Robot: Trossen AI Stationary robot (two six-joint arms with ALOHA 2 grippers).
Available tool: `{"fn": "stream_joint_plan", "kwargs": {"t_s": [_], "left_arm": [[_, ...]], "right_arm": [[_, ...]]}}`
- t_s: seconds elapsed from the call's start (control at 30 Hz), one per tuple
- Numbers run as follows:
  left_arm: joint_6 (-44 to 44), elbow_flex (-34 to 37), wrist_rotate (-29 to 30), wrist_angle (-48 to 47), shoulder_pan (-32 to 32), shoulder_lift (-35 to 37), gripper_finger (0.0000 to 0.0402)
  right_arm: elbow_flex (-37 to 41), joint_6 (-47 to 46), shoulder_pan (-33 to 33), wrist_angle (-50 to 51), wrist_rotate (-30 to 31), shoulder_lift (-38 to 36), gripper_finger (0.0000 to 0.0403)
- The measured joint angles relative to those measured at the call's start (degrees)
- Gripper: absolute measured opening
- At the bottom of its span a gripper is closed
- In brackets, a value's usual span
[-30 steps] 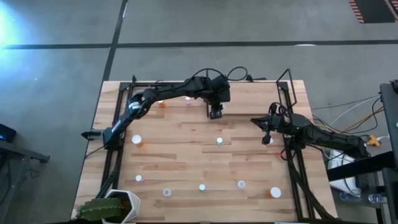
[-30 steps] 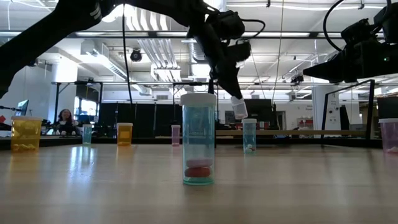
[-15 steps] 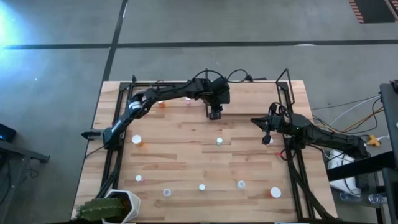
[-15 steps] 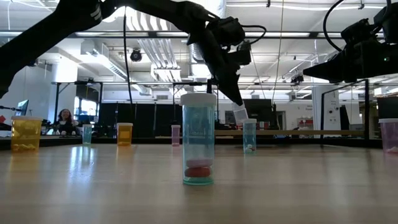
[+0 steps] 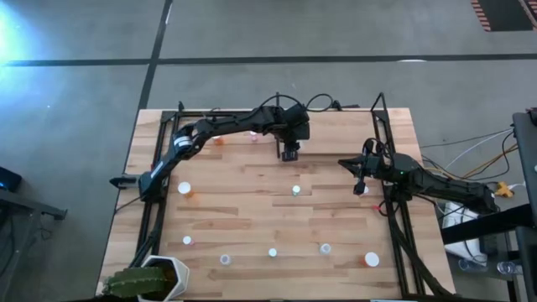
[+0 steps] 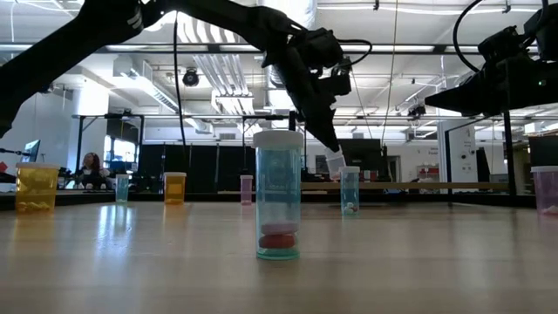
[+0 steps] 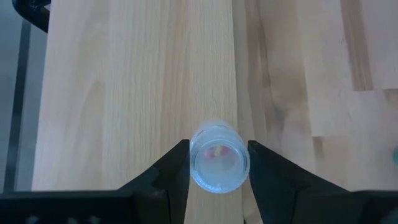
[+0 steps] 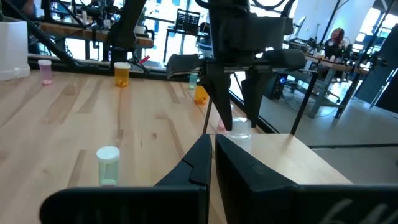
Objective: Pick and place medicine bottles onto shelf by color
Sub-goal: Put the top transparent pill bottle on the shelf, then put the middle blue pill bottle on the shelf
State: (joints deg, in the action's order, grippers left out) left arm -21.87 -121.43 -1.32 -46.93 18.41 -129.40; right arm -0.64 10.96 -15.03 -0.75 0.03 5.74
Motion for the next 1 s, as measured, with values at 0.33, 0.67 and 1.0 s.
{"fn": "stream_joint_plan", "kwargs": {"t_s": [0.33,0.67,1.0], "left_arm": [[0.3,0.0,0.8,1.9,0.0,0.0,0.0150],[0.4,0.0,0.8,1.9,0.0,0.0,0.0159],[-1.2,-2.1,4.3,1.0,-0.3,4.7,0.0159]], "right_arm": [[0.0,0.1,0.0,0.0,0.0,0.0,0.0013],[0.0,0.1,0.0,0.0,0.0,0.0,0.0013],[0.0,0.0,0.0,0.0,0.0,0.0,0.0013]]}}
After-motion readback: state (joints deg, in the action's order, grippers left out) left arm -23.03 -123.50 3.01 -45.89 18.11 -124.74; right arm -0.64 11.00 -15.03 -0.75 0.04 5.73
